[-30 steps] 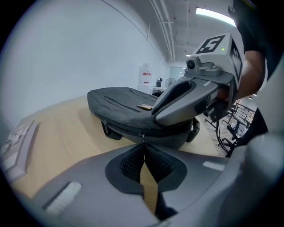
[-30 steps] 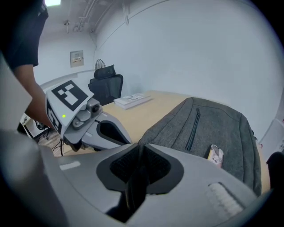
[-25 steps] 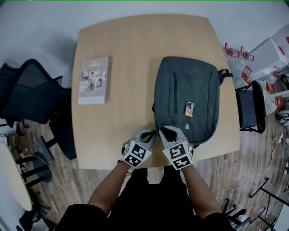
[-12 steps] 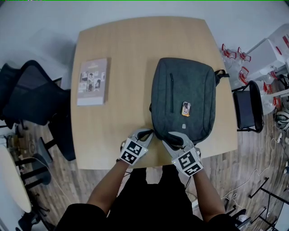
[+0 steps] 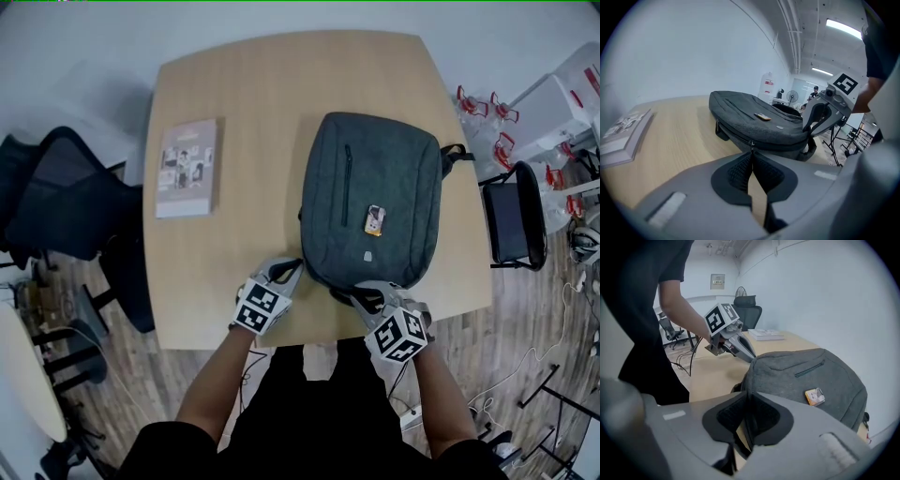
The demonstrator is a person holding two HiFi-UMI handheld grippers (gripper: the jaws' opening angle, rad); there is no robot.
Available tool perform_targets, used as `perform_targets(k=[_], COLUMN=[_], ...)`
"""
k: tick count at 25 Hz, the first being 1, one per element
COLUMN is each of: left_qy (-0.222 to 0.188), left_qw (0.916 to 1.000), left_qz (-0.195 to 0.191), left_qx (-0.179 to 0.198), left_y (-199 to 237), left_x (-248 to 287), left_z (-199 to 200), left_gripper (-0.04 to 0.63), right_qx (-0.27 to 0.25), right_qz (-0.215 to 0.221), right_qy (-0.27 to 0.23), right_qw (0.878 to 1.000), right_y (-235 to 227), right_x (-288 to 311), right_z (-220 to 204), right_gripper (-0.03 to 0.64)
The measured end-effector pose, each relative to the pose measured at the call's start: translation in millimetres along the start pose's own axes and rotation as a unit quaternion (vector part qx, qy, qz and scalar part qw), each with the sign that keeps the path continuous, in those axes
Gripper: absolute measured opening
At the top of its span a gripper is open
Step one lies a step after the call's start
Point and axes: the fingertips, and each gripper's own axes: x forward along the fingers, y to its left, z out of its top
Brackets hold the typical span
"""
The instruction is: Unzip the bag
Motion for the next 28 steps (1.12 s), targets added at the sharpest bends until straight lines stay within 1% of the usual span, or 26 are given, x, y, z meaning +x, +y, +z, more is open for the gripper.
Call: perform_targets(k=[1,3,7,9,16,20,22,26,28], left_qy=[0.0,-0.002,0.003,0.004,-0.002,-0.012,-0.014,-0.02,-0.018], left_qw=[1.0,1.0,0.9996,0.9995,0.9997,0.9993,0.999,0.998,0.9978], left_qz=[0.001,0.005,0.011,0.012,0.017,0.036,0.042,0.058,0.062], left_qx=[-0.005,-0.008,0.025,0.03,0.018,-0.005,-0.005,-0.018,-0.013], left_y=[0.3,0.4,-7.7,-15.1,-34.7,-29.9,-27.4,-16.3,-11.9], left_x=[-1.0,-3.7,-9.9,-14.1,-20.7,-23.9,-25.0,-27.4,-29.7], left_z=[-0.2,1.3,0.2,-1.3,-3.1,-1.5,1.2,-1.1,-2.8], left_gripper=[0.026,0.026,0.026,0.026,0.028,0.028,0.028,0.025,0.025], right_qx=[0.0,0.016,0.056,0.073,0.113,0.134,0.145,0.139,0.132], right_qz=[-0.002,-0.006,-0.02,-0.027,-0.037,-0.035,-0.029,-0.016,-0.008], right_qy=[-0.004,-0.016,-0.042,-0.05,-0.068,-0.062,-0.068,-0.073,-0.086], right_qw=[1.0,1.0,0.997,0.996,0.991,0.988,0.987,0.987,0.988], right_y=[-0.1,-2.4,-8.8,-12.6,-26.3,-32.2,-34.3,-33.6,-30.6], right_x=[1.1,2.4,5.3,7.5,30.1,47.6,53.3,59.6,58.1], right_z=[2.6,8.1,19.6,24.9,51.1,64.2,73.5,81.7,84.8], right_gripper=[0.034,0.026,0.023,0.025,0.023,0.023,0.023,0.026,0.032])
